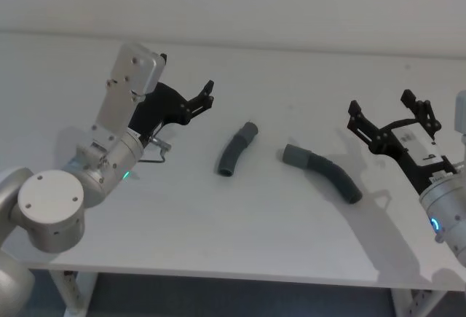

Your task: Use both hands to pick up one end of the pipe from the table, align the ends, and insert them.

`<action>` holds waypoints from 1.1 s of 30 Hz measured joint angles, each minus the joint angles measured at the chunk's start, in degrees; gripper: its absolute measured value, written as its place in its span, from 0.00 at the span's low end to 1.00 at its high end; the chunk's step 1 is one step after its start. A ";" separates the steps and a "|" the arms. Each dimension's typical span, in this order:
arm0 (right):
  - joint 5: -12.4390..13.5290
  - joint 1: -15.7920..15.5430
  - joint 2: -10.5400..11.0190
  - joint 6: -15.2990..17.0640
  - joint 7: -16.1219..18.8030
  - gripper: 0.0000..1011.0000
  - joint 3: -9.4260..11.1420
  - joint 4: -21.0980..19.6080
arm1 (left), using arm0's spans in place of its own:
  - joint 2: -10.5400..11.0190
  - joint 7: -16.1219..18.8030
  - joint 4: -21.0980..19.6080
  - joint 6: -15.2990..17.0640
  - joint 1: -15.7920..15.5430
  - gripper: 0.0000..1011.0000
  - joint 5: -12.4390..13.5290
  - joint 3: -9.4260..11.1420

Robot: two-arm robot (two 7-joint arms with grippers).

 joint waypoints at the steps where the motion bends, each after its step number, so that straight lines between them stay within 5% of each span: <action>1: 0.04 0.16 0.15 0.04 0.28 0.99 -0.04 0.11 | 0.01 -0.38 -0.26 0.50 -0.06 0.99 -0.30 -0.04; 9: 0.71 2.34 2.31 1.07 5.10 0.99 -0.53 1.44 | -0.31 -3.22 -1.17 4.22 -0.93 0.99 -3.04 -0.22; 18: 1.68 6.24 6.60 3.83 12.94 0.99 -1.46 3.48 | -3.12 -5.96 -1.31 11.76 -3.26 0.99 -7.74 -0.40; 33: 3.12 13.88 13.29 11.62 24.78 0.99 -4.76 7.75 | -8.42 -3.59 0.45 24.75 -6.22 0.99 -11.12 -0.12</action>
